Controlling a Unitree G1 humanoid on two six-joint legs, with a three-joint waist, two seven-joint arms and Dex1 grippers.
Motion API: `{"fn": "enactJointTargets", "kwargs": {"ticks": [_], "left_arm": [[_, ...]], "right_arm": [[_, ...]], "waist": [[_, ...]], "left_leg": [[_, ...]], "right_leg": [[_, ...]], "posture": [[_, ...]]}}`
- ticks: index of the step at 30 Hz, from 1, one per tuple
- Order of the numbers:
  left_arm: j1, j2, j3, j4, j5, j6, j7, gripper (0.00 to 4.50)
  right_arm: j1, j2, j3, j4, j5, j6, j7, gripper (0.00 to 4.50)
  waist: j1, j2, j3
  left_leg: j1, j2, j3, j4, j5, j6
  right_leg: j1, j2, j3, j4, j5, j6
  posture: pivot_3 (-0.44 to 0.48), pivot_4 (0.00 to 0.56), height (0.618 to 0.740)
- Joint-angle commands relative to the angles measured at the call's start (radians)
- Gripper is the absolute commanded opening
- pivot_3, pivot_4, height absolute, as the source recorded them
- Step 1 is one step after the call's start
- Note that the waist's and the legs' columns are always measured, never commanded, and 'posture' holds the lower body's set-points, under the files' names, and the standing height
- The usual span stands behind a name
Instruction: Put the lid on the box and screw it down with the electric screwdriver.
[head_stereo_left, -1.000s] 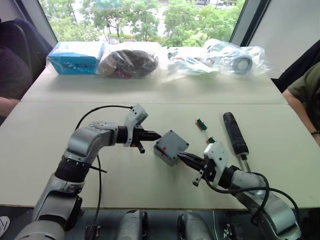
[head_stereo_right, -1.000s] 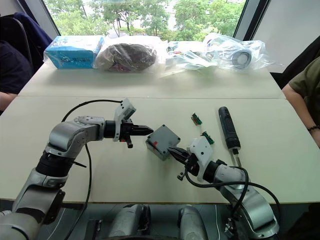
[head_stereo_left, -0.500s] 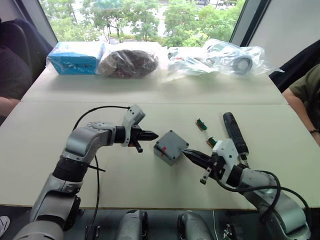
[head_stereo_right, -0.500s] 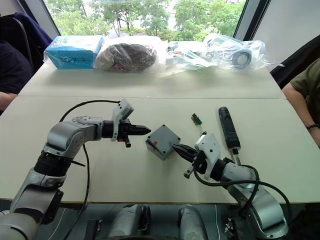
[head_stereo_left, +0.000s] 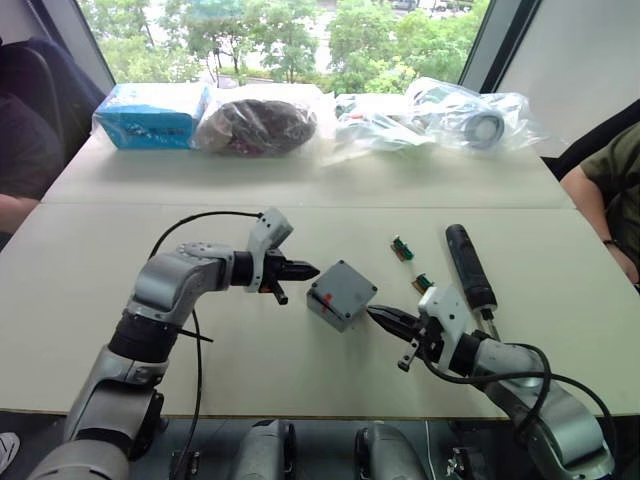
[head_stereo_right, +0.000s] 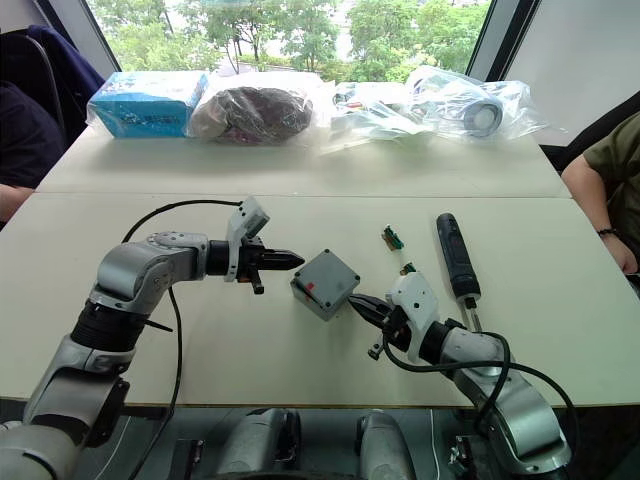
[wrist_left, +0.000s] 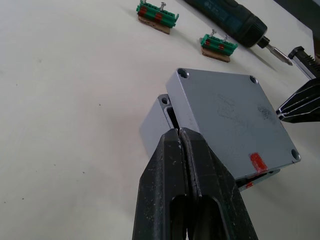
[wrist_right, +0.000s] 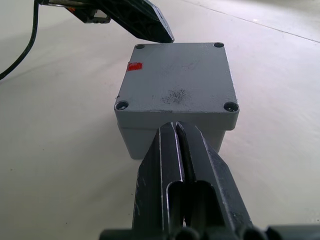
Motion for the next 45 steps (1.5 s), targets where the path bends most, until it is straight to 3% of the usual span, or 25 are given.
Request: {"fn": "enactJointTargets", "kwargs": {"ticks": [1,38,45], "left_arm": [[-0.014,0.006,0.018,-0.044,-0.018,0.002,-0.006,0.00],[0.032,0.041,-0.022,-0.087,-0.011,0.004,-0.014,0.00],[-0.018,-0.005,0.067,-0.003,-0.041,0.002,0.018,0.00]], "right_arm": [[-0.024,0.014,0.000,0.007,-0.017,-0.042,-0.003,0.02],[-0.032,0.027,0.034,-0.014,-0.020,-0.035,0.002,0.02],[0.003,0.019,0.006,-0.044,0.016,-0.007,0.002,0.02]], "waist": [[0.001,0.000,0.000],[0.000,0.000,0.000],[0.002,0.000,0.000]], "left_leg": [[0.000,0.000,0.000,0.000,0.000,0.000],[0.000,0.001,0.000,0.000,0.001,-0.001],[0.001,0.001,-0.001,0.000,0.001,-0.001]], "right_leg": [[0.000,0.000,0.000,0.000,0.000,0.000],[0.000,0.001,0.000,0.000,0.000,0.000],[0.001,0.001,0.000,0.000,0.000,0.000]], "posture": [[0.000,0.150,0.740],[0.000,0.150,0.740],[0.000,0.150,0.740]]}}
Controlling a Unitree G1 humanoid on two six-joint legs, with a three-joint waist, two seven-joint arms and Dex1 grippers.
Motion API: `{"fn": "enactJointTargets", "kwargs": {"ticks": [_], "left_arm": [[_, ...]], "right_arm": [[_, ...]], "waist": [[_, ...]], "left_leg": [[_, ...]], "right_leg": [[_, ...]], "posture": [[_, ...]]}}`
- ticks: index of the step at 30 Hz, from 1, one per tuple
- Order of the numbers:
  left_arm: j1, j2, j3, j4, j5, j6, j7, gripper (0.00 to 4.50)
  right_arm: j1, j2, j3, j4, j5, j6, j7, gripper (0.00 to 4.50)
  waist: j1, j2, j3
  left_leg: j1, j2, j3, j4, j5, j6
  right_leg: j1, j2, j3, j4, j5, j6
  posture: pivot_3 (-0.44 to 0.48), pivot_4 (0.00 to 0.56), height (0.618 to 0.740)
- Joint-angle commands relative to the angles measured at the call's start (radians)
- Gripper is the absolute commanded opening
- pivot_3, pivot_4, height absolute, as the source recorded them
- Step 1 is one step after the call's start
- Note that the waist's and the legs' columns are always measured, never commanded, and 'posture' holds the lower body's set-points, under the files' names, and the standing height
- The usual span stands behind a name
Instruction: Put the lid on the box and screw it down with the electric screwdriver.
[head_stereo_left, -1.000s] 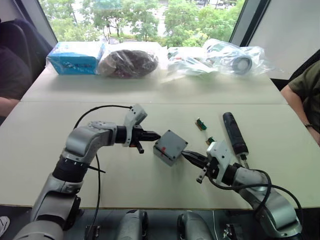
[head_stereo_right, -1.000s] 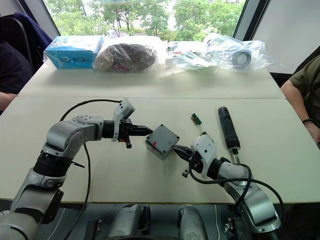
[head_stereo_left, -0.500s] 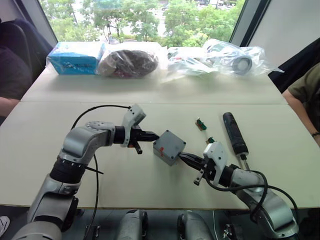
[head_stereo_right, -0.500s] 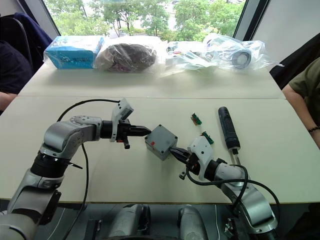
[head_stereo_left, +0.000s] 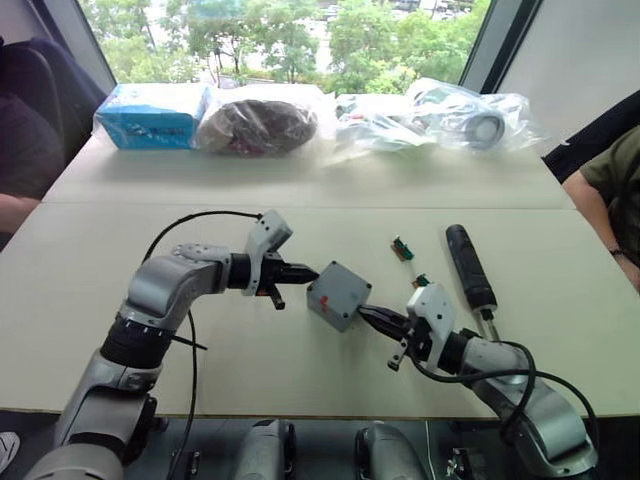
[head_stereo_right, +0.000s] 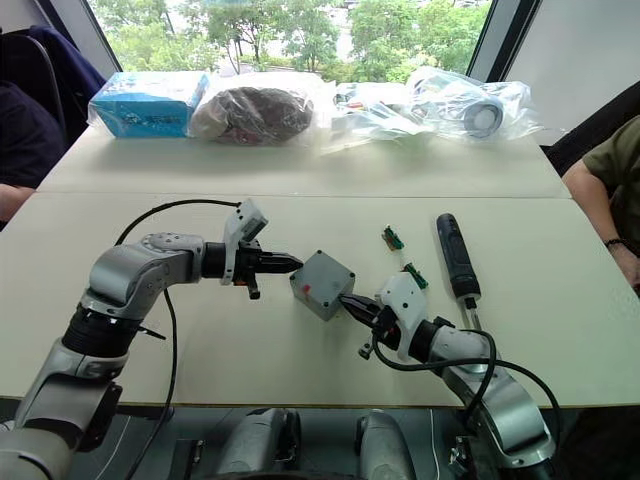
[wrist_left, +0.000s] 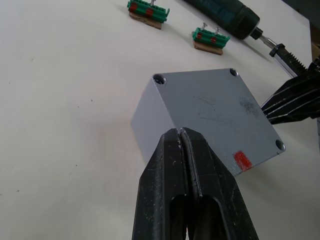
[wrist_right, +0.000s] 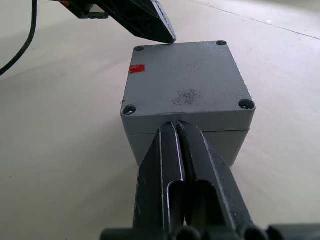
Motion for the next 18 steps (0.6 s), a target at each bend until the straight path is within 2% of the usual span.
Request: {"fn": "enactJointTargets", "kwargs": {"ticks": [1,9,13,18], "left_arm": [[-0.050,-0.029,0.085,0.062,-0.037,0.005,0.021,0.00],[-0.016,-0.043,0.023,0.092,0.028,-0.052,0.032,0.00],[0.018,-0.024,-0.060,0.059,0.093,-0.089,0.022,0.00],[0.060,-0.039,-0.076,-0.015,0.076,-0.056,0.022,0.00]], "right_arm": [[0.024,-0.009,-0.036,-0.062,0.035,0.012,0.003,0.02],[-0.015,-0.006,0.000,0.006,-0.049,-0.019,-0.016,0.02],[-0.067,0.010,0.040,0.060,-0.094,-0.028,-0.022,0.02],[-0.111,-0.008,0.069,0.122,-0.140,-0.055,0.015,0.02]], "waist": [[0.000,0.000,0.000],[-0.002,0.000,0.000],[-0.002,0.000,0.000],[-0.002,0.000,0.000]], "left_leg": [[0.000,0.000,0.000,0.000,0.000,0.000],[0.000,0.000,0.000,0.000,0.000,0.000],[0.000,0.000,0.000,0.000,0.000,0.000],[0.000,0.001,0.000,0.000,0.000,0.000]], "right_leg": [[0.000,0.000,0.000,0.000,0.000,0.000],[0.000,0.000,0.000,0.000,0.000,0.000],[0.000,0.000,0.000,0.000,0.000,0.000],[-0.001,0.001,0.000,0.001,0.000,0.000]], "posture": [[0.000,0.150,0.740],[0.000,0.150,0.740],[0.000,0.150,0.740],[0.000,0.150,0.740]]}}
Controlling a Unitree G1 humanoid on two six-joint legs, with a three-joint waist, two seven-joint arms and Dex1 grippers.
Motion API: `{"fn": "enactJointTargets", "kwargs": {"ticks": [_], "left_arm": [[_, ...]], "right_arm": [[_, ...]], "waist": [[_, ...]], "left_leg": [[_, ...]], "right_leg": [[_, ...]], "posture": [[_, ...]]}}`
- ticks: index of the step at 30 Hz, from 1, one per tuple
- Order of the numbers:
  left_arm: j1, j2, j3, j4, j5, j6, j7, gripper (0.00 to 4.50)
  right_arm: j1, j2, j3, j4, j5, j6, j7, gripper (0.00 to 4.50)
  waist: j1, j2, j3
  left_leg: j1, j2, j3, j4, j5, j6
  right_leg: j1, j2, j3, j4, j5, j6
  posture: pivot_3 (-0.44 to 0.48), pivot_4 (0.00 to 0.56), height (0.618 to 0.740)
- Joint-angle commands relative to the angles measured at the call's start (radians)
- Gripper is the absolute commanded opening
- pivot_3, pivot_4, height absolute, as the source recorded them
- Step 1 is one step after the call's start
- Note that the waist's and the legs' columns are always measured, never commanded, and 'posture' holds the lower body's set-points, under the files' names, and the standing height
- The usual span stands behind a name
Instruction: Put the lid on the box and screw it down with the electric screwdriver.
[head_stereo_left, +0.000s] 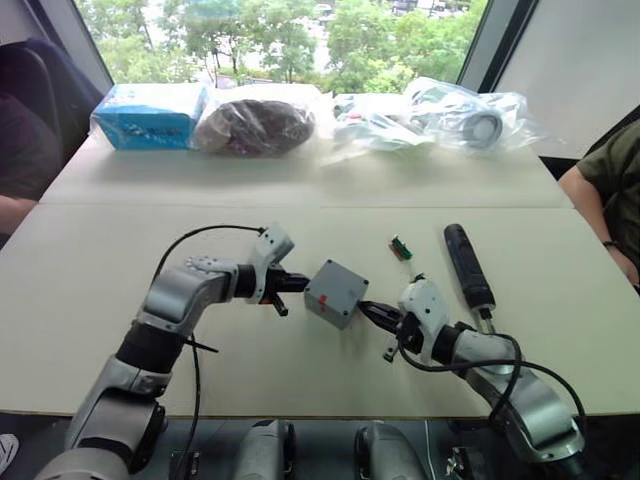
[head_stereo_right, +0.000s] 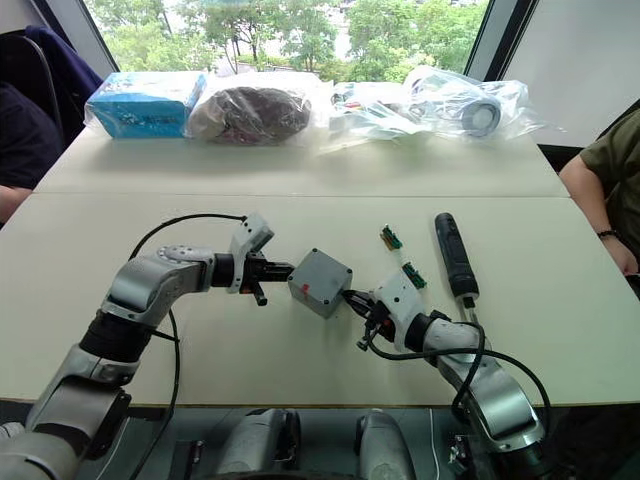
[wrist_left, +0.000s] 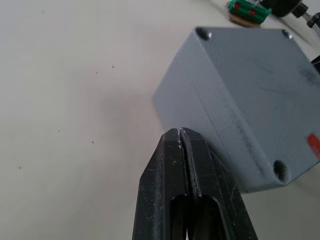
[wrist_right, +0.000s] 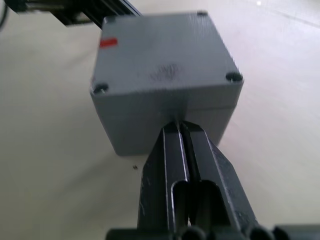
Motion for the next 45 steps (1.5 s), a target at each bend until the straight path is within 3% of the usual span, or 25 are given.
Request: {"fn": "enactJointTargets", "kwargs": {"ticks": [1,30,35,38,40,42,45], "left_arm": [[0.026,-0.008,-0.022,-0.111,-0.024,0.020,-0.010,0.00],[0.066,0.014,-0.010,-0.181,-0.032,0.092,-0.018,0.00],[0.035,0.079,0.171,-0.124,-0.023,0.044,0.037,0.00],[0.004,0.038,0.239,-0.092,0.024,-0.146,0.117,0.00],[-0.033,0.044,0.217,-0.071,0.045,-0.184,0.102,0.00],[-0.114,0.034,0.195,-0.030,-0.014,-0.160,0.003,0.00],[-0.190,-0.005,0.206,0.004,-0.074,-0.121,-0.034,0.00]], "right_arm": [[-0.042,-0.007,0.009,0.013,-0.014,-0.039,0.031,0.02],[-0.074,0.016,-0.015,0.055,-0.060,-0.053,0.036,0.02],[-0.025,-0.008,-0.127,-0.097,-0.025,0.121,-0.044,0.02],[0.014,-0.010,-0.213,-0.183,0.024,0.155,-0.057,0.02],[0.025,0.020,-0.297,-0.222,0.098,0.192,-0.078,0.02],[0.028,0.061,-0.407,-0.244,0.164,0.226,-0.129,0.02],[0.041,0.074,-0.486,-0.248,0.202,0.257,-0.162,0.02]], "waist": [[-0.001,0.000,0.000],[0.000,0.000,0.000],[-0.001,0.000,0.000],[0.005,0.000,0.000],[0.005,0.000,0.000],[0.006,0.000,0.000],[0.009,0.000,0.000]], "left_leg": [[0.000,0.000,0.000,0.000,0.000,0.000],[0.000,0.000,0.000,0.000,0.000,0.000],[0.000,0.000,0.000,0.000,0.000,-0.001],[0.000,0.000,0.000,0.000,0.000,-0.001],[0.000,0.000,-0.001,0.000,0.000,-0.001],[0.000,0.000,0.000,0.000,0.000,-0.001],[0.000,-0.001,0.000,0.001,0.000,-0.001]], "right_leg": [[0.000,0.000,0.000,0.000,0.000,0.000],[0.000,0.000,0.000,0.000,0.000,0.000],[0.000,0.000,0.000,0.000,0.000,0.000],[0.000,0.000,0.000,0.000,0.000,0.000],[0.001,-0.001,0.000,0.000,0.000,0.000],[0.001,-0.001,0.000,0.000,0.000,0.000],[0.001,-0.001,-0.001,0.000,0.000,0.000]], "posture": [[0.000,0.150,0.740],[0.000,0.150,0.740],[0.000,0.150,0.740],[0.000,0.150,0.740],[0.000,0.150,0.740],[0.000,0.150,0.740],[0.000,0.150,0.740]]}}
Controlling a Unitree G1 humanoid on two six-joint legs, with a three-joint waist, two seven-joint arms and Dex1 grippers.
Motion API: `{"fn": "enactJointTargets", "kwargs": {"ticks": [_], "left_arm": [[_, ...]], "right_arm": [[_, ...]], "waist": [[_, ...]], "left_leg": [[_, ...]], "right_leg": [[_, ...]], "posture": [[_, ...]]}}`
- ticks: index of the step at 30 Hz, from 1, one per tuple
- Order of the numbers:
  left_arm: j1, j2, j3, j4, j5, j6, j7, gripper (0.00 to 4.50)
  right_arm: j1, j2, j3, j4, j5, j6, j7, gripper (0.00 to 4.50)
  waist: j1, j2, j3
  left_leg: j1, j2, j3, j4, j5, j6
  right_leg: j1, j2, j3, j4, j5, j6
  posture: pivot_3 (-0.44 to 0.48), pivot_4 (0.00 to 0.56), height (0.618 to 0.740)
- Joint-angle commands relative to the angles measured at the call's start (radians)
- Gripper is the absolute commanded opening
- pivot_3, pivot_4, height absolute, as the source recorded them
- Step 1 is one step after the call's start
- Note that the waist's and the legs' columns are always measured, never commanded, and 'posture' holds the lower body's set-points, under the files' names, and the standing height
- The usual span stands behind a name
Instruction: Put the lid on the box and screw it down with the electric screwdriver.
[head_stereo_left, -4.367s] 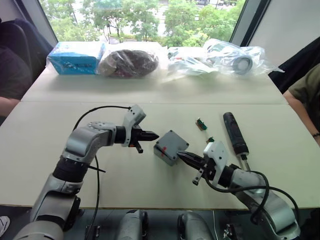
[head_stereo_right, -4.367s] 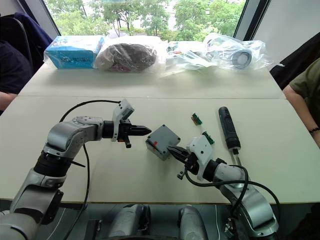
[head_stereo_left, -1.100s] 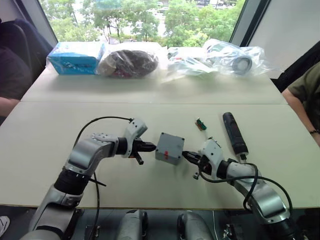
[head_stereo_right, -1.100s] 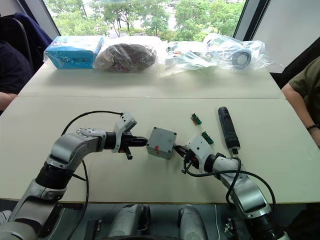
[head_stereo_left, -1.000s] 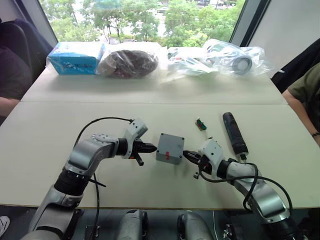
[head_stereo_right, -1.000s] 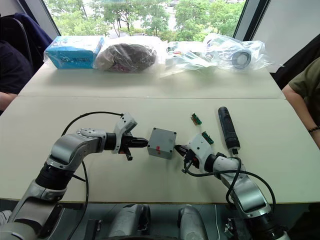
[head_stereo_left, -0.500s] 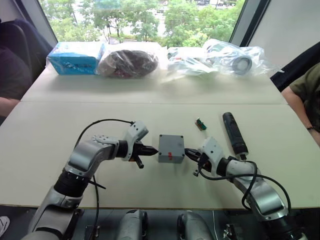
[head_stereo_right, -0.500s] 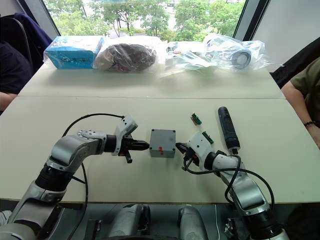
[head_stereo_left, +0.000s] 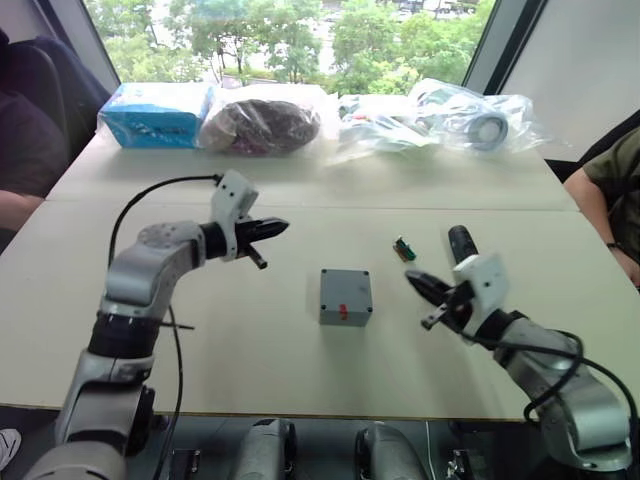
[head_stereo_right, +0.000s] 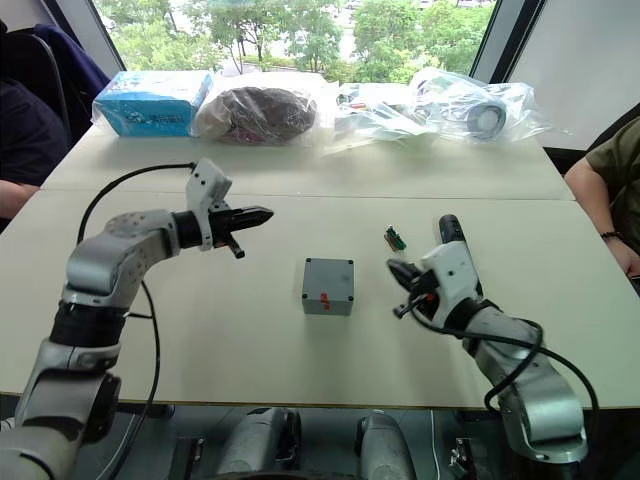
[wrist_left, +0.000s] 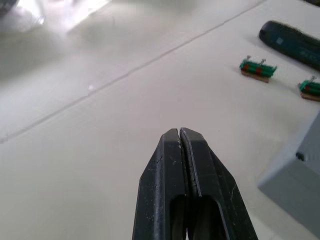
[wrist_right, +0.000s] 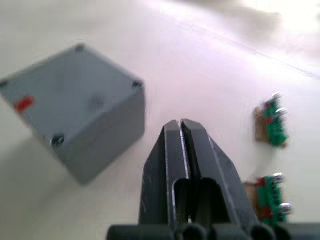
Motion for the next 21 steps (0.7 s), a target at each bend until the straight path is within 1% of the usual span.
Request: {"fn": "enactJointTargets", "kwargs": {"ticks": [1,2,3,4,5,6,7,9,11,12,18,19,21], "left_arm": [[-0.083,-0.013,-0.039,-0.010,-0.041,0.016,-0.073,0.00],[-0.079,0.014,-0.105,-0.052,-0.006,-0.014,-0.118,0.00],[-0.073,0.035,-0.152,-0.089,0.015,-0.045,-0.159,0.00],[-0.073,0.038,-0.172,-0.122,0.004,-0.032,-0.173,0.00],[-0.076,0.030,-0.169,-0.139,-0.021,-0.012,-0.176,0.00],[-0.078,0.025,-0.168,-0.156,-0.042,0.006,-0.182,0.00],[-0.073,0.025,-0.172,-0.182,-0.055,0.017,-0.189,0.00],[-0.047,0.055,-0.197,-0.245,-0.069,0.019,-0.234,0.00],[-0.029,0.077,-0.214,-0.285,-0.077,0.019,-0.263,0.00],[-0.020,0.085,-0.220,-0.302,-0.078,0.017,-0.272,0.00],[-0.002,0.122,-0.246,-0.346,-0.061,0.039,-0.267,0.00],[0.003,0.135,-0.256,-0.349,-0.043,0.022,-0.266,0.00],[0.011,0.139,-0.249,-0.358,-0.046,0.021,-0.254,0.00]], "right_arm": [[0.019,0.007,-0.118,-0.029,0.056,0.033,-0.054,0.02],[0.035,0.000,-0.131,-0.020,0.042,0.031,-0.064,0.02],[0.047,-0.007,-0.136,-0.010,0.027,0.032,-0.076,0.26],[0.064,-0.015,-0.146,-0.004,0.028,0.033,-0.072,0.52],[0.084,-0.033,-0.140,0.000,0.024,0.033,-0.059,0.70],[0.098,-0.046,-0.136,0.008,0.016,0.035,-0.055,1.20],[0.111,-0.052,-0.140,0.010,0.028,0.045,-0.048,1.57],[0.115,-0.070,-0.135,0.019,0.035,0.062,-0.044,2.41],[0.105,-0.078,-0.129,0.029,0.048,0.082,-0.041,3.02],[0.092,-0.079,-0.124,0.040,0.051,0.089,-0.042,3.45],[0.031,-0.085,-0.089,0.110,0.046,0.094,-0.031,3.45],[0.022,-0.086,-0.080,0.121,0.039,0.088,-0.030,3.45],[0.002,-0.088,-0.055,0.147,0.024,0.072,-0.024,2.97]], "waist": [[-0.004,0.000,0.000],[-0.008,0.000,0.000],[-0.010,0.000,0.000],[-0.013,0.001,0.000],[-0.013,0.001,0.000],[-0.012,0.001,0.000],[-0.012,0.001,0.000],[-0.015,0.001,0.000],[-0.015,0.001,0.000],[-0.014,0.001,0.000],[-0.007,0.001,0.000],[-0.007,0.001,0.000],[-0.010,0.001,0.000]], "left_leg": [[0.000,0.000,0.000,0.000,0.000,0.000],[0.000,0.000,0.000,0.000,0.000,0.000],[0.000,0.000,0.000,0.000,0.000,0.000],[0.000,0.000,0.001,-0.001,0.000,0.000],[0.001,0.000,0.001,-0.001,0.000,0.000],[0.000,0.001,0.001,-0.001,0.000,0.000],[0.000,0.001,0.001,-0.001,0.000,-0.001],[0.000,0.001,0.001,-0.001,0.000,0.000],[0.001,0.002,0.001,-0.001,0.000,0.000],[0.001,0.002,0.001,-0.001,0.000,0.000],[0.001,0.001,0.000,-0.001,0.000,0.000],[0.001,0.001,0.000,-0.001,0.000,0.000],[0.001,0.001,0.000,-0.001,0.000,0.000]], "right_leg": [[0.000,0.000,0.000,0.000,0.000,0.000],[0.000,0.000,0.000,0.000,0.000,0.000],[0.000,0.000,0.000,0.000,0.000,0.000],[0.000,0.001,0.000,0.000,0.000,0.000],[-0.001,0.001,0.001,0.000,0.000,0.000],[-0.001,0.002,0.001,0.000,0.000,0.000],[-0.002,0.002,0.001,0.000,0.000,0.000],[-0.002,0.002,0.001,0.000,0.000,0.000],[-0.002,0.002,0.001,0.001,0.000,0.000],[-0.002,0.002,0.001,0.001,0.000,0.000],[-0.001,0.002,0.001,0.000,-0.001,0.000],[-0.001,0.002,0.001,0.000,-0.001,0.000],[-0.001,0.002,0.002,0.000,-0.001,0.000]], "posture": [[0.000,0.150,0.740],[0.000,0.150,0.740],[0.000,0.150,0.740],[0.000,0.150,0.740],[0.000,0.150,0.740],[0.000,0.150,0.740],[0.000,0.150,0.740],[0.000,0.150,0.740],[0.000,0.150,0.740],[0.000,0.150,0.740],[0.000,0.150,0.740],[0.000,0.150,0.740],[0.000,0.150,0.740]]}}
